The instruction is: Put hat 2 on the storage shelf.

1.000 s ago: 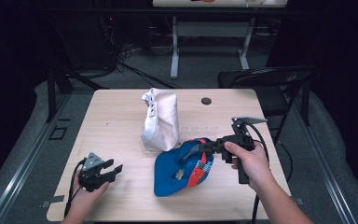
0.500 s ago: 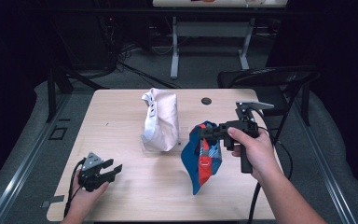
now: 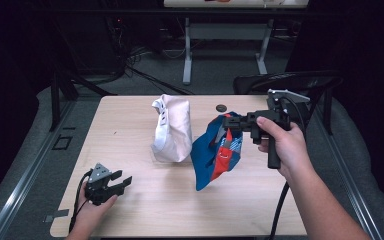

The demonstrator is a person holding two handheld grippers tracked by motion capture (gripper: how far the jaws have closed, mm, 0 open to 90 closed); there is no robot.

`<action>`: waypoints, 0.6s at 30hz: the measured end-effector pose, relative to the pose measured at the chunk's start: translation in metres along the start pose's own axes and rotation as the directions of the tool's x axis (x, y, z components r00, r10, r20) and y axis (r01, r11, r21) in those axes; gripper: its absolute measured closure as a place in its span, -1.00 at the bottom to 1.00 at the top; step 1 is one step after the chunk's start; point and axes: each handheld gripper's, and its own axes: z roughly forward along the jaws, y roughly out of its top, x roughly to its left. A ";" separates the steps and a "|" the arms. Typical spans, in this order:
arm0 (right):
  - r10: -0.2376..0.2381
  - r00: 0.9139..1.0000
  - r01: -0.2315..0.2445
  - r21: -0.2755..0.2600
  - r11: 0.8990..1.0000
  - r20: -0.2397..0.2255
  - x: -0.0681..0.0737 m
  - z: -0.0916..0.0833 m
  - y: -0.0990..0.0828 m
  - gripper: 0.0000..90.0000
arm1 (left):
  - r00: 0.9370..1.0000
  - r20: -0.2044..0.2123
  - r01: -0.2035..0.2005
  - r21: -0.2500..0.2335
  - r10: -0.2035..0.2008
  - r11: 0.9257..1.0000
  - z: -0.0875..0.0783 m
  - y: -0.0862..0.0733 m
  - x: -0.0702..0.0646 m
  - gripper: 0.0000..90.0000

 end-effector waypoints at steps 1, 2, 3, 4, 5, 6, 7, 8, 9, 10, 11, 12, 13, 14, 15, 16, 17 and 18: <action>0.003 1.000 -0.003 -0.006 1.000 0.003 0.002 -0.001 0.003 0.73 | 1.000 -0.002 0.003 -0.008 -0.003 1.000 0.001 -0.001 0.000 0.11; 0.001 1.000 -0.001 -0.010 1.000 0.005 0.004 -0.001 0.004 0.73 | 1.000 -0.003 0.001 -0.005 -0.001 1.000 0.001 -0.001 0.001 0.10; -0.001 1.000 0.001 -0.013 1.000 0.009 0.005 -0.002 0.006 0.73 | 1.000 -0.005 0.001 -0.005 -0.001 1.000 0.001 -0.001 0.001 0.09; -0.001 1.000 0.001 -0.022 1.000 0.015 0.007 -0.003 0.008 0.72 | 1.000 -0.005 0.000 -0.004 0.000 1.000 0.001 -0.001 0.002 0.08; -0.003 1.000 0.004 -0.027 1.000 0.021 0.009 -0.004 0.010 0.73 | 1.000 -0.006 0.006 -0.006 -0.006 1.000 0.001 -0.001 0.002 0.07; -0.011 1.000 0.012 -0.036 0.999 0.026 0.010 -0.005 0.012 0.72 | 1.000 -0.007 0.005 0.001 -0.005 1.000 0.000 -0.001 0.002 0.07; -0.011 0.999 0.013 -0.048 0.999 0.034 0.012 -0.008 0.015 0.72 | 1.000 -0.002 0.007 0.001 -0.007 1.000 0.000 -0.001 0.003 0.06; -0.012 0.999 0.014 -0.051 0.999 0.037 0.013 -0.009 0.016 0.72 | 1.000 -0.002 0.007 -0.003 -0.007 1.000 0.001 -0.001 0.003 0.06; -0.009 0.999 0.011 -0.071 0.997 0.036 0.014 -0.010 0.018 0.72 | 1.000 -0.002 0.005 -0.003 -0.005 1.000 0.001 -0.001 0.003 0.06; -0.017 0.999 0.020 -0.069 0.997 0.040 0.014 -0.013 0.022 0.72 | 1.000 -0.003 0.006 -0.002 -0.006 1.000 0.001 -0.001 0.004 0.05; -0.012 0.999 0.016 -0.080 0.997 0.041 0.014 -0.014 0.024 0.72 | 1.000 -0.003 0.010 -0.003 -0.010 1.000 0.001 -0.001 0.003 0.05; -0.006 0.999 0.010 -0.091 0.996 0.044 0.014 -0.015 0.027 0.73 | 1.000 -0.004 0.008 -0.003 -0.008 1.000 0.001 -0.001 0.004 0.04; -0.003 0.999 0.007 -0.096 0.995 0.049 0.014 -0.017 0.030 0.72 | 1.000 -0.005 0.008 -0.004 -0.008 1.000 0.002 -0.001 0.004 0.03; -0.002 0.999 0.008 -0.101 0.995 0.051 0.014 -0.017 0.031 0.72 | 1.000 -0.007 0.007 -0.004 -0.007 1.000 0.002 -0.001 0.004 0.02; 0.005 0.999 0.001 -0.112 0.994 0.051 0.015 -0.018 0.033 0.72 | 1.000 -0.009 0.005 -0.003 -0.005 1.000 0.002 -0.001 0.004 0.01; 0.003 0.999 0.003 -0.117 0.993 0.050 0.015 -0.018 0.035 0.72 | 1.000 -0.010 0.008 -0.010 -0.008 1.000 0.003 -0.002 0.005 0.00; 0.000 0.999 0.006 -0.120 0.993 0.051 0.015 -0.019 0.037 0.72 | 1.000 -0.010 0.002 -0.010 -0.002 1.000 0.002 -0.002 0.005 -0.02; -0.004 0.999 0.010 -0.124 0.992 0.049 0.016 -0.019 0.039 0.72 | 1.000 -0.016 0.002 -0.020 -0.002 1.000 0.003 -0.002 0.005 -0.03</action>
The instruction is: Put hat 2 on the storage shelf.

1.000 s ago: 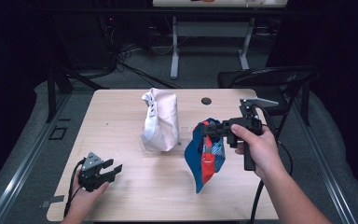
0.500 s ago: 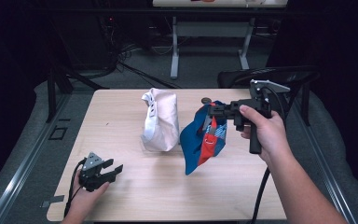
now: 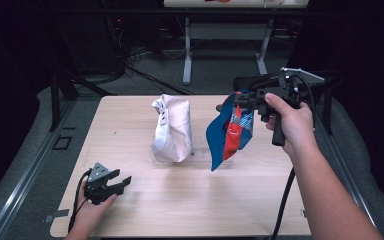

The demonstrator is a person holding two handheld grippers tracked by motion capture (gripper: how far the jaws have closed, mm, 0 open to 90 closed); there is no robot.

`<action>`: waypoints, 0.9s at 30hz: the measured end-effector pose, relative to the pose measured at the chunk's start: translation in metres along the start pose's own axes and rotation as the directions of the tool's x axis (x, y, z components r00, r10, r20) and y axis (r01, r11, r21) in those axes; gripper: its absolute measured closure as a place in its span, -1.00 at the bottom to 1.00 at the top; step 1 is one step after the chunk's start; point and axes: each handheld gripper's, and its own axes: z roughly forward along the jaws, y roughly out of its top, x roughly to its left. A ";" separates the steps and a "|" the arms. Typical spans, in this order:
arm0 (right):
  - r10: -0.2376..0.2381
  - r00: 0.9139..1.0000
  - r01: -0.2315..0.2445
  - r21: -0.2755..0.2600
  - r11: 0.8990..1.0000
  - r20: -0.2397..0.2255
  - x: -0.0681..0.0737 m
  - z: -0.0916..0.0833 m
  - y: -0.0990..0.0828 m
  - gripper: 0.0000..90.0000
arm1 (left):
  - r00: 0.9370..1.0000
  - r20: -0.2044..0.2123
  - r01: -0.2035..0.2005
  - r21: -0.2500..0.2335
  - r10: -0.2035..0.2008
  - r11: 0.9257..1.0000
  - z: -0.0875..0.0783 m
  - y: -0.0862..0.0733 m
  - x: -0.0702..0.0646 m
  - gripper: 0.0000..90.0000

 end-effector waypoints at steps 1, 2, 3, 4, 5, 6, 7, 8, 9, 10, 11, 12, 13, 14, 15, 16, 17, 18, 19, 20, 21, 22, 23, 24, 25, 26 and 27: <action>-0.003 1.000 0.003 -0.002 1.000 0.000 0.000 0.000 0.002 0.72 | 1.000 -0.002 -0.002 -0.003 0.002 1.000 0.000 0.000 0.000 -0.05; -0.006 1.000 0.006 -0.006 1.000 0.000 0.001 0.000 0.004 0.72 | 1.000 -0.003 -0.002 -0.004 0.002 1.000 -0.001 0.000 0.000 -0.05; -0.002 1.000 0.002 -0.013 1.000 0.001 0.001 0.001 0.005 0.72 | 1.000 -0.005 -0.004 -0.006 0.004 1.000 -0.001 0.000 0.000 -0.06; -0.004 1.000 0.004 -0.011 1.000 0.005 0.001 0.002 0.008 0.72 | 1.000 -0.006 -0.008 -0.005 0.008 1.000 -0.001 0.000 0.000 -0.07; -0.007 1.000 0.007 -0.013 1.000 0.013 0.001 0.003 0.010 0.73 | 1.000 -0.008 -0.008 -0.006 0.008 1.000 -0.001 0.000 0.000 -0.07; -0.007 1.000 0.008 -0.016 1.000 0.021 0.000 0.004 0.012 0.72 | 1.000 -0.009 -0.011 -0.005 0.010 1.000 -0.001 0.000 0.001 -0.07; -0.005 1.000 0.005 -0.017 1.000 0.023 0.000 0.004 0.013 0.72 | 1.000 -0.010 -0.011 -0.004 0.011 1.000 -0.001 0.000 0.001 -0.08; 0.001 1.000 -0.001 -0.026 1.000 0.025 -0.001 0.006 0.015 0.72 | 1.000 -0.010 -0.009 -0.005 0.009 1.000 -0.001 0.000 0.001 -0.08; 0.002 1.000 -0.001 -0.026 1.000 0.027 -0.002 0.006 0.017 0.72 | 1.000 -0.010 -0.010 -0.006 0.010 1.000 -0.001 0.000 0.001 -0.08; 0.008 1.000 -0.007 -0.030 1.000 0.029 -0.002 0.008 0.018 0.72 | 1.000 -0.009 -0.010 -0.007 0.010 1.000 -0.001 0.000 0.001 -0.08; 0.005 0.999 -0.004 -0.031 1.000 0.034 -0.002 0.009 0.019 0.72 | 1.000 -0.008 -0.011 -0.008 0.011 1.000 -0.001 0.000 0.001 -0.08; 0.004 0.999 -0.003 -0.028 1.000 0.039 -0.003 0.010 0.021 0.72 | 1.000 -0.009 -0.011 -0.009 0.011 1.000 -0.002 0.000 0.001 -0.08; 0.009 0.999 -0.007 -0.037 0.999 0.044 -0.003 0.012 0.022 0.72 | 1.000 -0.009 -0.008 -0.008 0.008 1.000 -0.002 0.000 0.001 -0.08; -0.001 0.999 0.002 -0.028 1.000 0.049 -0.004 0.012 0.024 0.72 | 1.000 -0.004 -0.010 0.007 0.010 1.000 -0.003 0.000 0.002 -0.08; 0.003 0.999 -0.001 -0.032 0.999 0.054 -0.004 0.013 0.025 0.72 | 1.000 -0.002 -0.009 0.003 0.009 1.000 -0.003 0.000 0.002 -0.08; -0.001 0.998 0.003 -0.034 0.999 0.063 -0.005 0.014 0.027 0.72 | 1.000 -0.002 -0.008 0.002 0.008 1.000 -0.003 0.000 0.002 -0.08; -0.006 0.997 0.009 -0.037 0.999 0.072 -0.005 0.015 0.028 0.72 | 1.000 -0.001 -0.007 0.001 0.007 1.000 -0.003 0.000 0.002 -0.08; -0.010 0.997 0.012 -0.038 0.999 0.075 -0.006 0.015 0.029 0.72 | 1.000 -0.001 -0.007 0.001 0.007 1.000 -0.003 0.000 0.002 -0.08; -0.012 0.997 0.015 -0.037 0.999 0.082 -0.007 0.016 0.029 0.72 | 1.000 -0.001 -0.007 0.001 0.007 1.000 -0.003 0.000 0.002 -0.08; -0.007 0.997 0.011 -0.038 0.999 0.082 -0.008 0.016 0.030 0.72 | 1.000 0.000 -0.005 0.000 0.005 1.000 -0.002 0.000 0.002 -0.08; -0.006 0.996 0.009 -0.042 0.999 0.085 -0.009 0.017 0.031 0.72 | 1.000 0.001 -0.004 0.001 0.004 1.000 -0.002 0.000 0.002 -0.08; -0.004 0.996 0.008 -0.041 0.999 0.087 -0.009 0.017 0.032 0.72 | 1.000 0.000 -0.004 -0.004 0.004 1.000 -0.002 0.000 0.002 -0.08; 0.001 0.996 0.003 -0.051 0.999 0.085 -0.010 0.017 0.033 0.72 | 1.000 0.001 -0.003 -0.006 0.003 1.000 -0.002 0.000 0.002 -0.08; 0.004 0.996 0.000 -0.052 0.999 0.085 -0.011 0.016 0.034 0.72 | 1.000 0.001 -0.004 -0.006 0.004 1.000 -0.002 0.000 0.002 -0.08; 0.005 0.996 0.000 -0.051 0.999 0.085 -0.012 0.015 0.035 0.72 | 1.000 0.001 -0.003 -0.007 0.003 1.000 -0.003 0.000 0.002 -0.08; 0.008 0.996 -0.003 -0.057 0.998 0.090 -0.013 0.015 0.036 0.72 | 1.000 0.002 -0.003 -0.008 0.003 1.000 -0.003 0.000 0.002 -0.08; 0.012 0.996 -0.007 -0.058 0.998 0.094 -0.013 0.015 0.037 0.72 | 1.000 0.001 -0.003 -0.009 0.003 1.000 -0.003 0.000 0.002 -0.08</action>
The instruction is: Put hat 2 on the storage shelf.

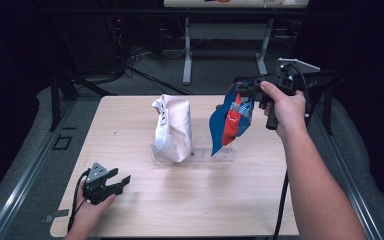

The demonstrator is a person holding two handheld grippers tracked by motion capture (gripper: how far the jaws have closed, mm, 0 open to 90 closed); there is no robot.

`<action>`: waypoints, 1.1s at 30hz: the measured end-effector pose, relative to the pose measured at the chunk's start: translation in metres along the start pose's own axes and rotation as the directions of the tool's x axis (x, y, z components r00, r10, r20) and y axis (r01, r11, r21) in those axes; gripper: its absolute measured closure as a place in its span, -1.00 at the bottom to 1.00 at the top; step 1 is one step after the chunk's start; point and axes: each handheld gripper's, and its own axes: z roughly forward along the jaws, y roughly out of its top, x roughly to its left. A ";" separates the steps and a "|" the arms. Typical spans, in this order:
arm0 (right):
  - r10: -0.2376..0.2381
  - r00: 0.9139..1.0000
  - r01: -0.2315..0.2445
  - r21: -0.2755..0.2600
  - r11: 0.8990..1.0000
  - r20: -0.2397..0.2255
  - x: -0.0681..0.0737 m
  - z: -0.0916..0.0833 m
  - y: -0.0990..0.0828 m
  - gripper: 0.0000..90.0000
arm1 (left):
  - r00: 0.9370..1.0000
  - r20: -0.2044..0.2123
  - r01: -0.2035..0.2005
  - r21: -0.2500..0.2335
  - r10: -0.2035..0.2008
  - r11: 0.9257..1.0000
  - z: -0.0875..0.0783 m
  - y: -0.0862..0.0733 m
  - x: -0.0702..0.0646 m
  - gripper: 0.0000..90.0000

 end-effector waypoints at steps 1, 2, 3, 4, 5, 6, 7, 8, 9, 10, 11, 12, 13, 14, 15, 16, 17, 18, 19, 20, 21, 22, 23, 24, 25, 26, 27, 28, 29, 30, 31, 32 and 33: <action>-0.002 1.000 0.002 0.002 1.000 0.003 -0.001 0.000 0.001 0.72 | 1.000 -0.001 0.000 0.001 0.000 1.000 0.000 0.000 0.000 -0.08; -0.002 1.000 0.002 0.002 1.000 0.007 -0.002 0.000 0.002 0.72 | 1.000 -0.003 0.000 0.002 0.000 1.000 0.000 0.000 0.000 -0.08; 0.001 1.000 -0.001 0.003 1.000 0.007 -0.003 0.001 0.002 0.72 | 1.000 -0.004 0.004 0.002 -0.004 1.000 0.000 0.000 0.000 -0.08; 0.006 1.000 -0.006 -0.001 1.000 0.005 -0.004 0.001 0.003 0.72 | 1.000 -0.004 0.006 0.001 -0.006 1.000 0.000 0.000 0.001 -0.08; 0.014 1.000 -0.014 -0.013 1.000 0.006 -0.004 0.001 0.003 0.72 | 1.000 -0.002 0.007 -0.001 -0.007 1.000 0.000 0.000 0.001 -0.08; 0.008 1.000 -0.008 -0.004 1.000 0.008 -0.005 0.001 0.003 0.72 | 1.000 -0.002 0.004 -0.001 -0.004 1.000 0.000 0.000 0.001 -0.08; 0.006 1.000 -0.006 -0.001 1.000 0.006 -0.006 0.000 0.004 0.72 | 1.000 -0.002 0.003 0.001 -0.003 1.000 0.001 0.000 0.001 -0.08; 0.009 1.000 -0.009 -0.001 1.000 0.002 -0.006 0.000 0.004 0.72 | 1.000 -0.001 0.002 0.003 -0.002 1.000 0.001 0.000 0.001 -0.08; 0.011 1.000 -0.011 -0.003 1.000 0.003 -0.006 -0.001 0.004 0.72 | 1.000 -0.001 0.003 0.006 -0.003 1.000 0.001 0.000 0.001 -0.08; 0.018 1.000 -0.018 -0.011 1.000 0.006 -0.006 -0.001 0.004 0.72 | 1.000 -0.002 0.004 0.005 -0.004 1.000 0.002 0.000 0.001 -0.08; 0.017 1.000 -0.017 -0.009 1.000 0.009 -0.006 -0.001 0.004 0.72 | 1.000 -0.001 0.003 0.006 -0.003 1.000 0.002 0.000 0.001 -0.08; 0.014 1.000 -0.014 -0.006 1.000 0.011 -0.006 -0.002 0.004 0.72 | 1.000 -0.003 0.002 0.008 -0.002 1.000 0.002 0.000 0.001 -0.08; 0.009 1.000 -0.009 0.001 1.000 0.011 -0.007 -0.004 0.004 0.72 | 1.000 -0.001 -0.001 0.017 0.001 1.000 0.001 0.000 0.001 -0.08; 0.009 1.000 -0.009 -0.002 1.000 0.011 -0.008 -0.005 0.005 0.72 | 1.000 0.000 0.000 0.013 0.000 1.000 0.001 0.000 0.001 -0.08; 0.013 1.000 -0.013 -0.005 1.000 0.014 -0.008 -0.006 0.005 0.72 | 1.000 0.000 0.000 0.014 0.000 1.000 0.001 0.000 0.001 -0.08; 0.014 1.000 -0.014 -0.008 1.000 0.016 -0.009 -0.006 0.006 0.72 | 1.000 0.000 0.000 0.015 0.000 1.000 0.001 0.000 0.001 -0.08; 0.010 1.000 -0.010 -0.004 1.000 0.016 -0.010 -0.007 0.006 0.72 | 1.000 -0.001 0.001 0.015 -0.001 1.000 0.001 0.000 0.001 -0.08; 0.015 1.000 -0.014 -0.010 1.000 0.017 -0.009 -0.007 0.007 0.72 | 1.000 -0.001 0.001 0.015 -0.001 1.000 0.002 0.000 0.001 -0.08; 0.015 1.000 -0.014 -0.012 1.000 0.018 -0.010 -0.008 0.007 0.72 | 1.000 -0.003 0.002 0.020 -0.002 1.000 0.001 0.000 0.001 -0.08; 0.010 1.000 -0.010 -0.009 1.000 0.022 -0.010 -0.008 0.007 0.72 | 1.000 -0.003 0.003 0.020 -0.003 1.000 0.001 0.000 0.001 -0.08; 0.011 0.999 -0.011 -0.001 1.000 0.032 -0.011 -0.007 0.008 0.72 | 1.000 -0.003 0.004 0.019 -0.004 1.000 0.002 0.000 0.001 -0.08; 0.009 0.999 -0.009 -0.001 1.000 0.035 -0.011 -0.007 0.008 0.72 | 1.000 -0.003 0.004 0.019 -0.003 1.000 0.002 0.000 0.001 -0.07; 0.018 0.999 -0.017 -0.015 1.000 0.035 -0.011 -0.007 0.008 0.72 | 1.000 0.000 0.005 0.013 -0.005 1.000 0.002 0.000 0.001 -0.07; 0.013 0.999 -0.013 -0.008 1.000 0.033 -0.013 -0.007 0.009 0.72 | 1.000 0.000 0.006 0.015 -0.006 1.000 0.002 0.000 0.001 -0.07; 0.016 0.999 -0.016 -0.007 1.000 0.032 -0.013 -0.006 0.009 0.72 | 1.000 0.000 0.005 0.015 -0.005 1.000 0.002 0.000 0.001 -0.07; 0.021 0.999 -0.021 -0.003 1.000 0.037 -0.013 -0.005 0.009 0.72 | 1.000 0.000 0.005 0.014 -0.005 1.000 0.002 0.000 0.001 -0.07; 0.013 0.999 -0.013 0.003 1.000 0.042 -0.014 -0.003 0.008 0.72 | 1.000 0.000 0.006 0.014 -0.006 1.000 0.002 0.000 0.001 -0.07; 0.017 0.999 -0.017 0.001 1.000 0.047 -0.013 -0.001 0.008 0.72 | 1.000 0.000 0.007 0.014 -0.007 1.000 0.002 0.000 0.002 -0.07; 0.011 0.999 -0.012 0.009 1.000 0.045 -0.013 0.000 0.008 0.72 | 1.000 0.000 0.007 0.013 -0.007 1.000 0.002 0.000 0.002 -0.07; 0.011 0.999 -0.012 0.013 1.000 0.038 -0.013 0.002 0.007 0.72 | 1.000 -0.001 0.007 0.013 -0.007 1.000 0.002 0.000 0.002 -0.07; 0.013 0.999 -0.013 0.013 1.000 0.037 -0.012 0.004 0.007 0.72 | 1.000 0.000 0.008 0.012 -0.008 1.000 0.002 0.000 0.002 -0.07; 0.012 0.999 -0.013 0.015 1.000 0.038 -0.012 0.006 0.007 0.72 | 1.000 -0.004 0.012 0.004 -0.012 1.000 0.002 0.000 0.001 -0.07; 0.012 0.999 -0.013 0.018 1.000 0.035 -0.012 0.008 0.006 0.72 | 1.000 -0.004 0.013 0.004 -0.013 1.000 0.002 -0.001 0.002 -0.07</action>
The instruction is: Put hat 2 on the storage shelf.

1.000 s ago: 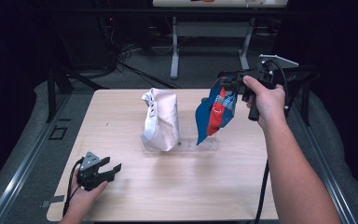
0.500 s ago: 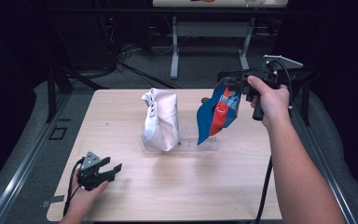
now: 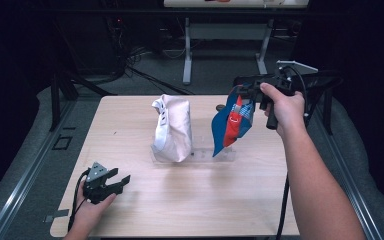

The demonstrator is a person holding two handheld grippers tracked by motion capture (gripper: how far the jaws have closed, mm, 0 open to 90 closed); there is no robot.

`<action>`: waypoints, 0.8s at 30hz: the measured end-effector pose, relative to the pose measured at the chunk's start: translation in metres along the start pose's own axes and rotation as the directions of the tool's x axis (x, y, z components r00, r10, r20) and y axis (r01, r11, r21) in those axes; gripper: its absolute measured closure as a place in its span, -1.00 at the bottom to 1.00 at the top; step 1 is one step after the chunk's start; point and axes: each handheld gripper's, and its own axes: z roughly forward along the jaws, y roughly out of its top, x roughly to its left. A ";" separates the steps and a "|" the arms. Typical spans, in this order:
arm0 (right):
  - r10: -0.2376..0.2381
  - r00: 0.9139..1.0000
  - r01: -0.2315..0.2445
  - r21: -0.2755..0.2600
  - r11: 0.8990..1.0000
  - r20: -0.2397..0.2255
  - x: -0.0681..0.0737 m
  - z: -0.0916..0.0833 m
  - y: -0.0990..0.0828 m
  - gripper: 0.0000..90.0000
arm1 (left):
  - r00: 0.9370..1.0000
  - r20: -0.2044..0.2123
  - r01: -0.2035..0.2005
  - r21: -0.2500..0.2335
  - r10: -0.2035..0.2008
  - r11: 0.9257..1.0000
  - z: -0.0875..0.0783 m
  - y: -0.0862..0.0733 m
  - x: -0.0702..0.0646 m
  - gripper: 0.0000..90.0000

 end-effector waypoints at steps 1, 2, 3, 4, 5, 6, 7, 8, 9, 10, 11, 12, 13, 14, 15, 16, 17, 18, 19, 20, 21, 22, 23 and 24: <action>-0.005 1.000 0.005 0.008 1.000 -0.002 0.000 0.002 -0.001 0.72 | 1.000 0.000 0.000 0.000 0.000 1.000 0.000 0.000 0.000 -0.07; -0.006 1.000 0.006 0.012 1.000 -0.003 0.000 0.004 -0.001 0.72 | 1.000 0.000 -0.002 0.002 0.002 1.000 0.000 0.000 0.001 -0.07; -0.007 1.000 0.007 0.012 1.000 -0.003 0.000 0.006 -0.002 0.72 | 1.000 -0.001 -0.002 0.002 0.002 1.000 0.000 0.000 0.001 -0.07; -0.005 1.000 0.005 0.016 1.000 -0.001 0.000 0.008 -0.003 0.72 | 1.000 0.000 -0.001 0.002 0.001 1.000 -0.001 0.000 0.001 -0.07; -0.007 1.000 0.007 0.023 1.000 -0.002 0.000 0.009 -0.004 0.72 | 1.000 -0.001 0.000 0.001 0.000 1.000 -0.001 0.000 0.001 -0.07; -0.007 1.000 0.007 0.024 1.000 0.001 0.000 0.011 -0.005 0.72 | 1.000 0.000 0.000 0.001 0.000 1.000 -0.001 0.000 0.001 -0.07; -0.008 1.000 0.008 0.032 0.999 0.002 0.000 0.012 -0.005 0.72 | 1.000 -0.001 -0.001 0.001 0.001 1.000 -0.001 0.000 0.001 -0.07; -0.011 1.000 0.011 0.040 0.999 0.011 0.000 0.014 -0.006 0.72 | 1.000 -0.001 -0.001 0.000 0.001 1.000 -0.001 0.000 0.001 -0.07; -0.005 1.000 0.004 0.033 0.999 0.014 0.000 0.016 -0.007 0.72 | 1.000 -0.001 -0.001 0.000 0.001 1.000 -0.001 0.000 0.001 -0.07; -0.009 1.000 0.008 0.042 0.999 0.011 -0.001 0.016 -0.007 0.72 | 1.000 0.000 0.001 -0.001 -0.001 1.000 0.000 0.000 0.000 -0.07; -0.009 1.000 0.009 0.049 0.999 0.010 -0.002 0.018 -0.008 0.72 | 1.000 0.000 -0.001 0.000 0.001 1.000 0.000 0.000 0.000 -0.07; -0.012 1.000 0.012 0.052 0.999 0.014 -0.003 0.019 -0.009 0.72 | 1.000 -0.002 -0.001 -0.004 0.001 1.000 0.000 0.000 0.000 -0.07; -0.009 1.000 0.008 0.059 0.998 0.022 -0.005 0.021 -0.010 0.72 | 1.000 -0.003 -0.004 -0.001 0.004 1.000 0.000 0.000 0.000 -0.07; -0.012 1.000 0.011 0.061 0.998 0.025 -0.007 0.023 -0.011 0.72 | 1.000 0.000 -0.005 0.001 0.005 1.000 0.000 0.000 0.000 -0.07; -0.012 1.000 0.010 0.062 0.998 0.029 -0.009 0.024 -0.012 0.72 | 1.000 0.000 -0.006 0.000 0.006 1.000 0.000 0.000 0.000 -0.06; -0.009 0.999 0.007 0.068 0.998 0.035 -0.011 0.024 -0.012 0.72 | 1.000 0.000 -0.007 0.000 0.007 1.000 0.000 0.000 0.000 -0.07; -0.006 0.999 0.004 0.067 0.998 0.044 -0.012 0.025 -0.013 0.72 | 1.000 -0.002 -0.007 0.000 0.007 1.000 0.000 0.000 0.000 -0.07; -0.003 0.999 0.001 0.066 0.998 0.044 -0.014 0.026 -0.013 0.72 | 1.000 -0.002 -0.007 -0.001 0.007 1.000 0.000 0.000 0.001 -0.06; 0.007 0.999 -0.009 0.058 0.998 0.041 -0.015 0.028 -0.014 0.72 | 1.000 -0.004 -0.002 -0.006 0.002 1.000 0.001 0.000 0.000 -0.06; 0.004 0.999 -0.008 0.070 0.998 0.049 -0.017 0.028 -0.014 0.72 | 1.000 -0.005 -0.001 -0.007 0.001 1.000 0.001 0.000 0.001 -0.07; 0.003 0.999 -0.007 0.075 0.997 0.051 -0.018 0.028 -0.015 0.72 | 1.000 -0.005 0.000 -0.006 0.000 1.000 0.001 0.000 0.001 -0.06; 0.002 0.998 -0.007 0.077 0.997 0.057 -0.020 0.029 -0.015 0.72 | 1.000 -0.005 0.000 -0.007 0.000 1.000 0.001 0.000 0.001 -0.06; 0.003 0.998 -0.007 0.076 0.997 0.057 -0.021 0.030 -0.016 0.72 | 1.000 -0.004 -0.001 -0.007 0.001 1.000 0.001 0.000 0.001 -0.06; 0.009 0.998 -0.013 0.076 0.997 0.064 -0.022 0.030 -0.016 0.72 | 1.000 -0.005 0.000 -0.007 0.000 1.000 0.001 0.000 0.000 -0.06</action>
